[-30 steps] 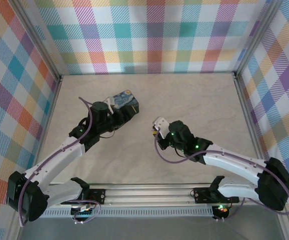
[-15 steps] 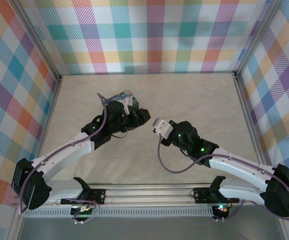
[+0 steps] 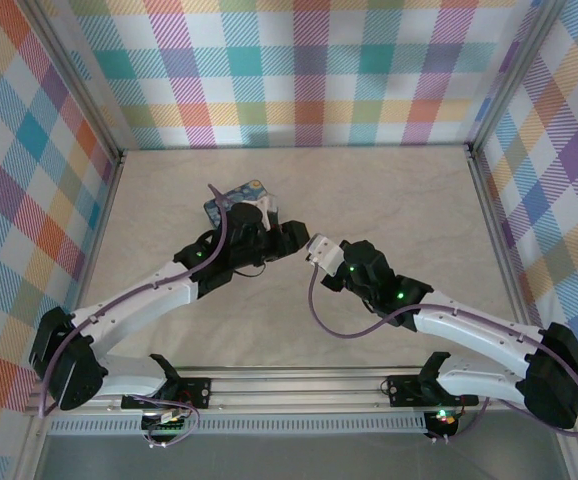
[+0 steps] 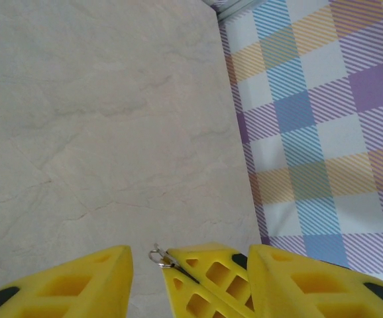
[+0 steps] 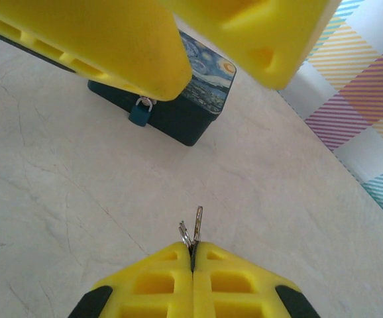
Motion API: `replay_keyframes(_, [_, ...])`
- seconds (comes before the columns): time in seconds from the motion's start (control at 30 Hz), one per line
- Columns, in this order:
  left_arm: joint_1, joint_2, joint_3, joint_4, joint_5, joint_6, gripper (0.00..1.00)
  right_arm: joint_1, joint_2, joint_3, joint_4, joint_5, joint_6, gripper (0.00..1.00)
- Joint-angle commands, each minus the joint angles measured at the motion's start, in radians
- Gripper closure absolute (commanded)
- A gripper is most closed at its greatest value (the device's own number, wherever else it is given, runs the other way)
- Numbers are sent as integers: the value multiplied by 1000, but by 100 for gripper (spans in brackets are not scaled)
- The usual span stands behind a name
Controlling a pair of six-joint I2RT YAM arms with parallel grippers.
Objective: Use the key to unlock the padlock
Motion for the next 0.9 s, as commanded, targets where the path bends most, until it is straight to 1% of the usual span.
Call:
replay_keyframes(0.0, [-24, 21, 40, -14, -14, 11, 55, 0, -2, 32, 0, 6, 14, 100])
replay_keyframes(0.87, [-59, 114, 60, 15, 12, -16, 74, 0, -14, 24, 41, 9, 21, 100])
